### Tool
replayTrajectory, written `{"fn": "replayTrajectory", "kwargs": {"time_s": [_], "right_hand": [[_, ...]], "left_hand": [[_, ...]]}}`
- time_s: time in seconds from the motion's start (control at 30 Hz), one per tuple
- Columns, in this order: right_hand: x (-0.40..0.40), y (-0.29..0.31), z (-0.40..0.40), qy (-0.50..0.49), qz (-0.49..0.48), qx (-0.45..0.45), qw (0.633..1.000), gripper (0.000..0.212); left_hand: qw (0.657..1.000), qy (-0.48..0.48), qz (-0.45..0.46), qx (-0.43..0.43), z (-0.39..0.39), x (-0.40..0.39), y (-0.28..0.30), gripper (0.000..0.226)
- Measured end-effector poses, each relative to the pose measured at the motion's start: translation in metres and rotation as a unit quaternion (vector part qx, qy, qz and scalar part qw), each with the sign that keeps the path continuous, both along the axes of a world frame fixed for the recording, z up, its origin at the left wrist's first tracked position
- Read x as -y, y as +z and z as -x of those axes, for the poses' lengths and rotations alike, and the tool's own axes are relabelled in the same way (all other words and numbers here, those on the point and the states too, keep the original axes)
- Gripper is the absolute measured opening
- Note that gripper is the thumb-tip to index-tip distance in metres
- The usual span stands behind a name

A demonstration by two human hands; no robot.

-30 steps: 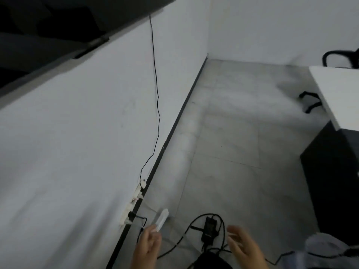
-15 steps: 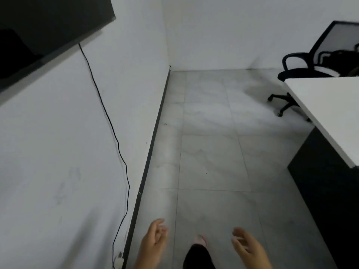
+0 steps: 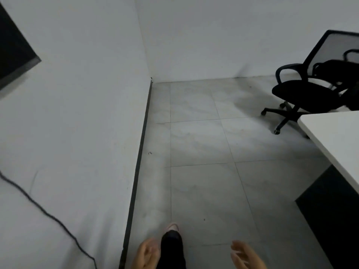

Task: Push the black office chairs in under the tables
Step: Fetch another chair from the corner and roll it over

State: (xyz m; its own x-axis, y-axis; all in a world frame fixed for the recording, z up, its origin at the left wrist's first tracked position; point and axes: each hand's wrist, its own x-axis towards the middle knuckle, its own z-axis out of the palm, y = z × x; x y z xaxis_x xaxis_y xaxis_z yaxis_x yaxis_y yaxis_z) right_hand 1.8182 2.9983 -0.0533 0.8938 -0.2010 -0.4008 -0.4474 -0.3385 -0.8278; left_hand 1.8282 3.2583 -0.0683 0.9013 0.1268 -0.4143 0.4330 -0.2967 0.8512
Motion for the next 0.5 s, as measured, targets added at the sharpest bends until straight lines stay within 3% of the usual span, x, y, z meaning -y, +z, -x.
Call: {"fn": "replayTrajectory", "kwargs": {"time_s": [0.13, 0.33, 0.5], "right_hand": [[-0.014, 0.002, -0.111, -0.061, -0.001, 0.006, 0.998, 0.024], [-0.027, 0.034, -0.270, -0.127, -0.035, 0.045, 0.990, 0.027], [-0.017, 0.020, -0.355, -0.201, -0.012, 0.036, 0.979, 0.027]], "left_hand": [[0.997, 0.047, 0.059, 0.013, -0.127, -0.014, 0.007, 0.023], [0.995, -0.060, 0.067, 0.048, -0.324, -0.013, 0.044, 0.023], [0.991, -0.092, 0.088, 0.029, -0.442, 0.005, 0.023, 0.025]]}}
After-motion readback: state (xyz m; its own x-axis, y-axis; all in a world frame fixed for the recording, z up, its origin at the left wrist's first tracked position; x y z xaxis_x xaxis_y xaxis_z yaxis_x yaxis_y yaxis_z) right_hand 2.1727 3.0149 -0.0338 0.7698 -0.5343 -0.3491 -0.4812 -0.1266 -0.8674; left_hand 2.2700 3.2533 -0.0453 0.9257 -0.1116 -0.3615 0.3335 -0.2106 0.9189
